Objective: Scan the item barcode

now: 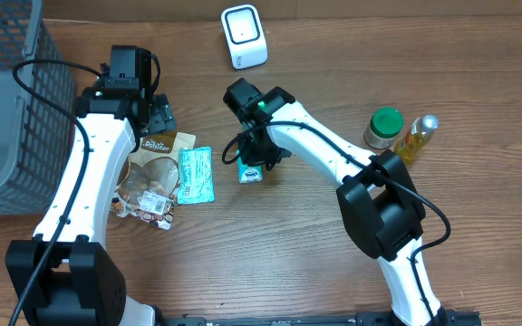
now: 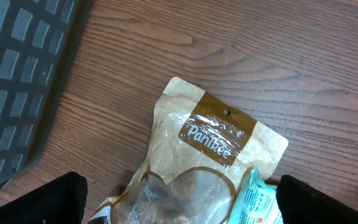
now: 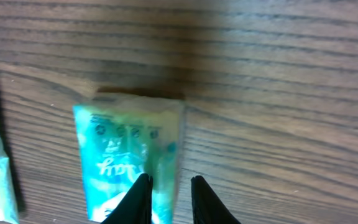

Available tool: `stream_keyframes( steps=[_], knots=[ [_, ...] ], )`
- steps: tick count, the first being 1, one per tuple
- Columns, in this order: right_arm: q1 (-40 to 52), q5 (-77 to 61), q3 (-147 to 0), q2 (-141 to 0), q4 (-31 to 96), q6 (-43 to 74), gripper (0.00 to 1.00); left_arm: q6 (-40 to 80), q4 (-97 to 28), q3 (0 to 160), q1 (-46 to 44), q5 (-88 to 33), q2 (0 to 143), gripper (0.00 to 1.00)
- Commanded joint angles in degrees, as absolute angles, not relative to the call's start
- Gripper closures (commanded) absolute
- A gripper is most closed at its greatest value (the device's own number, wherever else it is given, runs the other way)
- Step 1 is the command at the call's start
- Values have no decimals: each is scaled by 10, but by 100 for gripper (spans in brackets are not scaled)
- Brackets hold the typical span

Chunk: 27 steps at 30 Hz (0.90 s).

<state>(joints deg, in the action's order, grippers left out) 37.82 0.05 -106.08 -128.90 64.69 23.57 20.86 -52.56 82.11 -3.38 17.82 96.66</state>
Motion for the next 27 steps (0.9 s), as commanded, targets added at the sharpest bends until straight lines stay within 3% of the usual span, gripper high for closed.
stream_keyframes(
  steps=[1, 18, 27],
  knots=[
    [372, 3, -1072, -1280, 646, 237, 77, 208, -525, 823, -38, 184, 972, 0],
    [374, -17, -1072, -1280, 650, 241, 67, 208, -525, 823, -38, 184, 972, 0],
    [374, -35, -1072, -1280, 650, 240, 68, 208, -525, 823, -38, 184, 972, 0]
  ],
)
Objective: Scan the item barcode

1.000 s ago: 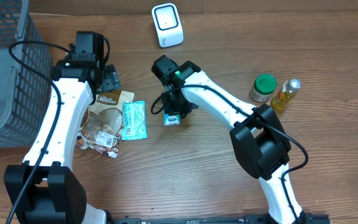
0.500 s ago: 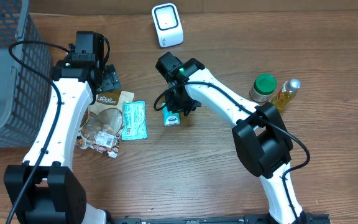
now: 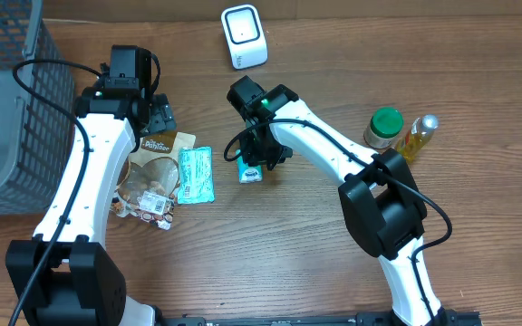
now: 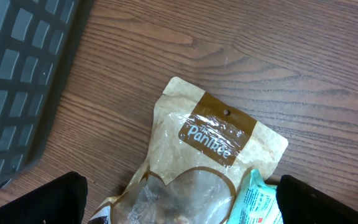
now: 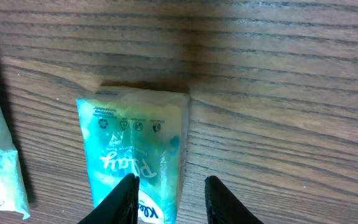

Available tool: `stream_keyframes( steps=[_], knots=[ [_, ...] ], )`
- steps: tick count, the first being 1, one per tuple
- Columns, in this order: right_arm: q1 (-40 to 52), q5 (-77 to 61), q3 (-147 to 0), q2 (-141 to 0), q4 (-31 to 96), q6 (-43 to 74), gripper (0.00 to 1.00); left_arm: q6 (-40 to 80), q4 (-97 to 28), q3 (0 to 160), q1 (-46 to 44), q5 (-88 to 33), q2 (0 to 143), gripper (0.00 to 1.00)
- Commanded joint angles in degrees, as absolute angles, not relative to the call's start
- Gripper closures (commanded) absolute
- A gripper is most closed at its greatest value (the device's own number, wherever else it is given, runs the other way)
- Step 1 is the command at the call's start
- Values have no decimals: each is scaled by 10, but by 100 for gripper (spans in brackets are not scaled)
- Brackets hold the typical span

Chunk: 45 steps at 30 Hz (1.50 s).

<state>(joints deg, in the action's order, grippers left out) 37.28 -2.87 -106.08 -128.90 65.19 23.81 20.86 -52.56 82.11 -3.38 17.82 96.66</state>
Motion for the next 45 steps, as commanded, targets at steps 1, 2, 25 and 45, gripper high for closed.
stream_keyframes(
  steps=[1, 2, 25, 45],
  knots=[
    [374, -35, -1072, -1280, 650, 240, 68, 208, -525, 823, -38, 184, 972, 1],
    [374, -35, -1072, -1280, 650, 240, 69, 208, -525, 823, -38, 184, 972, 1],
    [373, -36, -1022, -1280, 601, 240, 74, 208, -525, 823, -38, 184, 972, 1],
    [338, -122, -1055, -1274, 638, 197, 80, 208, -525, 823, -38, 184, 972, 0]
  ],
)
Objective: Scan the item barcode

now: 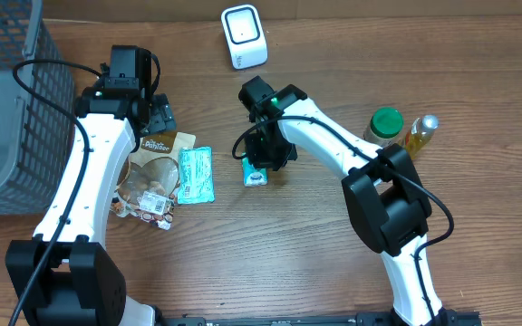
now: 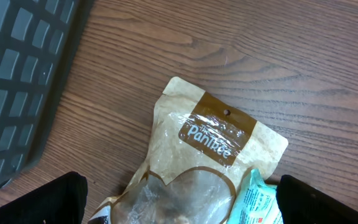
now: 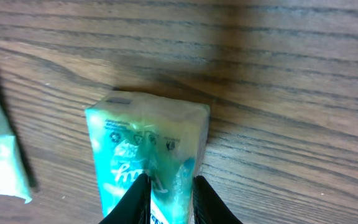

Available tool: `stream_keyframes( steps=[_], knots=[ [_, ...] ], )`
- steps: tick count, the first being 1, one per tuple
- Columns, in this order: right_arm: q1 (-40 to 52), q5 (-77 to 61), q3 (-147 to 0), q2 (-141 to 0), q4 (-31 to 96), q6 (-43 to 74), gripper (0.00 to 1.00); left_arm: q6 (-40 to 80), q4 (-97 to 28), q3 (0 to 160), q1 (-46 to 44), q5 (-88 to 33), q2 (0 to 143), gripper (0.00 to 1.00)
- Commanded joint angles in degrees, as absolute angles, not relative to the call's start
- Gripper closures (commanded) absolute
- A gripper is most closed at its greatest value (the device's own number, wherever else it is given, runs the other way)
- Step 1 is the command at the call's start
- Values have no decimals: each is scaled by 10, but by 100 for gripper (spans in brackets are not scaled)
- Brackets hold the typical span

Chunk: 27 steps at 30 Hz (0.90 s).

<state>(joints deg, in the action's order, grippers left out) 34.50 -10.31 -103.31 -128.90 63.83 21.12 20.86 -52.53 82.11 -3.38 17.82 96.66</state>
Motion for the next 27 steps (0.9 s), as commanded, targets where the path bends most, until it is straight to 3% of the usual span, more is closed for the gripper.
stream_keyframes(
  steps=[1, 14, 24, 27],
  knots=[
    [336, -122, -1055, -1272, 638, 197, 80, 208, -524, 823, -38, 184, 972, 1],
    [334, -121, -1049, -1269, 658, 198, 71, 208, -525, 823, -38, 184, 972, 0],
    [334, -121, -1019, -1271, 631, 210, 70, 208, -525, 823, -38, 184, 972, 1],
    [334, -121, -1018, -1271, 631, 210, 74, 208, -525, 823, -38, 184, 972, 1]
  ],
)
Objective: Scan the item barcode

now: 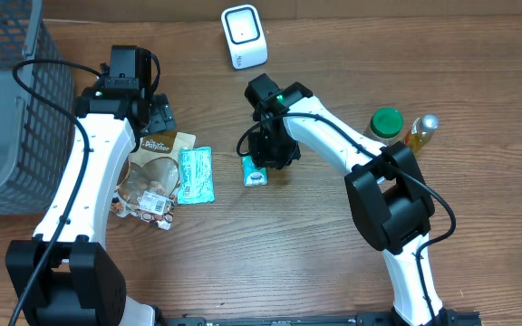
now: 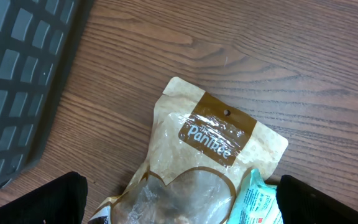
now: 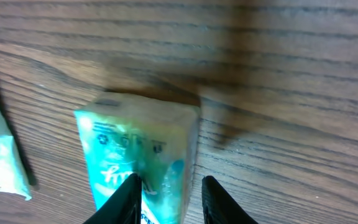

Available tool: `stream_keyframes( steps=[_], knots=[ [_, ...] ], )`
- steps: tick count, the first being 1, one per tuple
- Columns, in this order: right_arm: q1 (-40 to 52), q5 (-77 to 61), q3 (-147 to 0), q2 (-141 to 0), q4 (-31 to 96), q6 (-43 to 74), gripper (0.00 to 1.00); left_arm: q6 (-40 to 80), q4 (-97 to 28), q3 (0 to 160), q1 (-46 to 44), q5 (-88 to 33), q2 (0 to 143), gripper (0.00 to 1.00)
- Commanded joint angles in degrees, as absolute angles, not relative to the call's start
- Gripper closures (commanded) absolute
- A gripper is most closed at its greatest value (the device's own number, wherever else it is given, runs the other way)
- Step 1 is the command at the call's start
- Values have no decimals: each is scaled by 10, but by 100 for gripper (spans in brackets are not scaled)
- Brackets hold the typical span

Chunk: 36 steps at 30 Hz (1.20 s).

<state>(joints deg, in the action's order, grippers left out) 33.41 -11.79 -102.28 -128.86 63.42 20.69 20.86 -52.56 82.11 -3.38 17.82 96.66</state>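
Note:
A small teal tissue pack (image 1: 255, 172) lies on the wooden table; in the right wrist view the tissue pack (image 3: 135, 143) sits under the jaws. My right gripper (image 1: 267, 152) hangs right over it and is open (image 3: 170, 183). One finger is over the pack's face, the other just past its right edge. The white barcode scanner (image 1: 244, 34) stands at the far edge of the table. My left gripper (image 1: 157, 116) is wide open (image 2: 179, 211) above a brown Panitee snack pouch (image 2: 213, 155) and holds nothing.
A larger teal packet (image 1: 195, 175) lies beside the snack pouch (image 1: 155, 172). A dark wire basket (image 1: 7, 109) fills the left side. A green-lidded jar (image 1: 386, 126) and a yellow oil bottle (image 1: 418, 136) stand at the right.
The right gripper's fingers stood close together on the tissue pack and now stand wider apart. The right wrist has shifted slightly to the right. The left arm has not moved.
The right gripper stayed over the tissue pack throughout: fingers narrow at first, then spread, then narrow again, now spread again. The pack has ended up slightly further right on the table. The left gripper stayed open over the snack pouch.

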Motion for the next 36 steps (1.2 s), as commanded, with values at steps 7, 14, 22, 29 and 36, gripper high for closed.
stream_keyframes(
  steps=[7, 14, 22, 29, 36],
  knots=[
    [327, -136, -1024, -1263, 635, 211, 79, 208, -524, 823, -38, 184, 972, 1],
    [326, -136, -1024, -1260, 634, 207, 76, 208, -524, 823, -38, 184, 972, 0],
    [315, -136, -1035, -1260, 648, 208, 76, 208, -525, 823, -38, 184, 972, 0],
    [315, -136, -1035, -1260, 650, 208, 76, 208, -525, 823, -39, 184, 972, 0],
    [310, -158, -1044, -1260, 658, 208, 79, 208, -525, 823, -39, 184, 972, 0]
  ],
)
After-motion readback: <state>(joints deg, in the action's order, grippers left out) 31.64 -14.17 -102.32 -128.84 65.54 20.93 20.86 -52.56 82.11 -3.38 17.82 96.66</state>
